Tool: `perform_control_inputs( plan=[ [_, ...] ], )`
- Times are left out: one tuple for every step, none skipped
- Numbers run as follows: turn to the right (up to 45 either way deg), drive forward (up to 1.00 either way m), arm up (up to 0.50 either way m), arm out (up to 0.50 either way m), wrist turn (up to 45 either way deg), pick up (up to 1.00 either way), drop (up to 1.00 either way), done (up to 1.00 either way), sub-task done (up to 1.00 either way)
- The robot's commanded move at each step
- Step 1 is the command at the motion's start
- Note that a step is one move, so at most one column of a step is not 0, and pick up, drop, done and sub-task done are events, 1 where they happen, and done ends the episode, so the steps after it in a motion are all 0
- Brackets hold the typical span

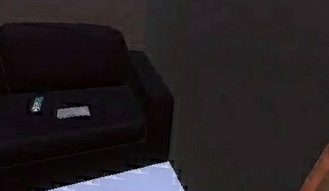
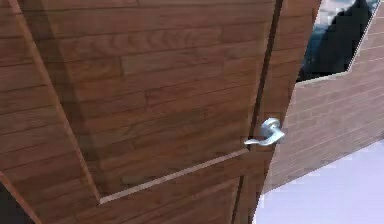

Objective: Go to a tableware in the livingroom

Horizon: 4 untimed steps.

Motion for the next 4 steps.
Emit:
perform_control_inputs(
  plan=[
    [-42.0, 0.00, 0.00, 0.00, 0.0, 0.00, 0.00, 0.00, 0.00],
    [0.0, 0.65, 0.00, 0.00, 0.0, 0.00, 0.00, 0.00, 0.00],
    [-45.0, 0.00, 0.00, 0.00, 0.0, 0.00, 0.00, 0.00, 0.00],
    [-21.0, 0.00, 0.00, 0.00, 0.0, 0.00, 0.00, 0.00, 0.00]
  ],
)
